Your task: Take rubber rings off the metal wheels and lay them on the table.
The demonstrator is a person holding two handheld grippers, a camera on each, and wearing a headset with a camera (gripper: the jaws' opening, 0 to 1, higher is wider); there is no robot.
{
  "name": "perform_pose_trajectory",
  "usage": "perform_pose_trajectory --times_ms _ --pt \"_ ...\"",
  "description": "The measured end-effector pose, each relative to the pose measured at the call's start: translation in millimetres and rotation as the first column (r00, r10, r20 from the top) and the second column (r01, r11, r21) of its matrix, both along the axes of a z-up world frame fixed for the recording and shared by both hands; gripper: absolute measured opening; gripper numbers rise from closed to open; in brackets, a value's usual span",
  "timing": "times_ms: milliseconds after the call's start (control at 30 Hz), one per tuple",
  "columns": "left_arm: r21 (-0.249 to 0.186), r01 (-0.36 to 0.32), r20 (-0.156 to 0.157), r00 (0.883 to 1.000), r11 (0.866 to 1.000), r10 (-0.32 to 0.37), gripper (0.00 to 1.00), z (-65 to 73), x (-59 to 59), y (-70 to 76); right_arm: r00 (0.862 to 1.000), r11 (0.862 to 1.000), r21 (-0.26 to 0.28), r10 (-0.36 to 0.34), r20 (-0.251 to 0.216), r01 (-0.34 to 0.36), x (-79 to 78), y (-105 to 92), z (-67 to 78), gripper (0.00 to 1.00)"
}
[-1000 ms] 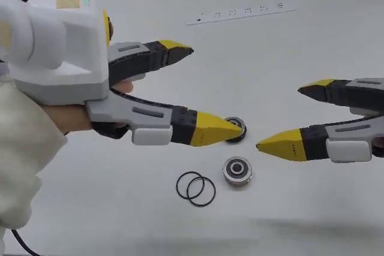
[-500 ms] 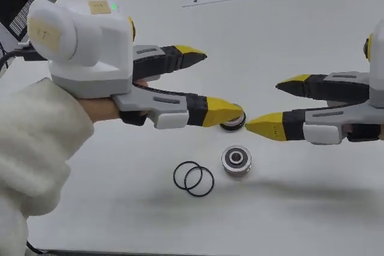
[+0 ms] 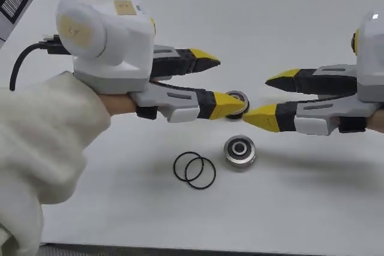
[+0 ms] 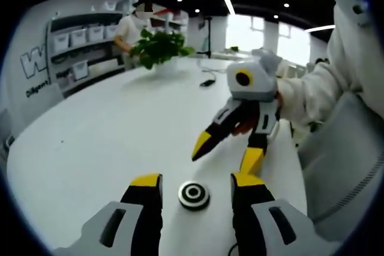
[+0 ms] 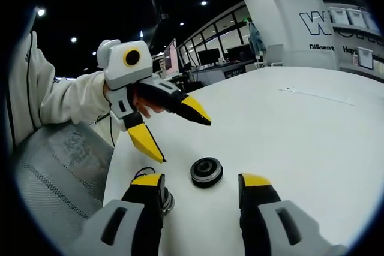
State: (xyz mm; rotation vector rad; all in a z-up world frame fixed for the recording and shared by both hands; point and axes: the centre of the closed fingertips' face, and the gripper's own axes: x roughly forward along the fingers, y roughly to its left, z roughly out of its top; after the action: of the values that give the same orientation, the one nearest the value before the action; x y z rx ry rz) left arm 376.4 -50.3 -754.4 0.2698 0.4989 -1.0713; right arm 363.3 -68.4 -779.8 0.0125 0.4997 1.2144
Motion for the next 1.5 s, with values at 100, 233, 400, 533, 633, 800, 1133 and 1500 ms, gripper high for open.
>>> perform_pose_trajectory --times_ms 100,233,400,533,633,800,1133,1500 --pt "-0.001 0.008 -0.008 1.0 1.0 -0.008 0.43 -4.9 0.2 -1.5 1.0 1.0 -0.014 0.011 0.0 -0.011 0.5 1.4 -5.0 0.43" --pt "0.007 0.021 -0.018 1.0 1.0 -0.021 0.37 -13.2 0.8 -3.9 1.0 1.0 -0.02 0.02 -0.001 -0.02 1.3 4.1 -8.9 0.39" --pt "0.034 0.025 -0.027 0.999 0.999 -0.025 0.27 -24.3 2.2 -5.0 0.999 0.999 -0.042 0.034 0.013 -0.033 3.2 7.8 -15.4 0.32" --pt "0.031 0.019 -0.035 0.999 0.999 -0.018 0.22 -27.4 3.7 -5.5 0.999 0.998 -0.055 0.033 0.018 -0.032 6.4 9.2 -18.9 0.27" --pt "0.026 0.015 -0.047 0.999 1.0 -0.014 0.19 -29.4 3.3 -5.6 0.999 0.998 -0.062 0.031 0.026 -0.03 8.4 9.2 -19.1 0.24" --pt "0.034 0.021 -0.056 0.998 0.999 -0.019 0.18 -34.2 2.6 -6.6 0.999 0.997 -0.074 0.039 0.029 -0.037 7.9 9.9 -21.5 0.21" --pt "0.075 0.023 -0.053 0.998 0.997 -0.019 0.14 -38.7 -0.4 -3.5 0.998 0.994 -0.096 0.056 0.037 -0.052 7.9 11.9 -25.7 0.16" --pt "0.073 0.019 -0.052 0.999 0.997 -0.015 0.14 -39.1 -0.5 -3.8 0.989 0.985 -0.151 0.101 0.106 -0.084 3.5 12.2 -26.2 0.11"
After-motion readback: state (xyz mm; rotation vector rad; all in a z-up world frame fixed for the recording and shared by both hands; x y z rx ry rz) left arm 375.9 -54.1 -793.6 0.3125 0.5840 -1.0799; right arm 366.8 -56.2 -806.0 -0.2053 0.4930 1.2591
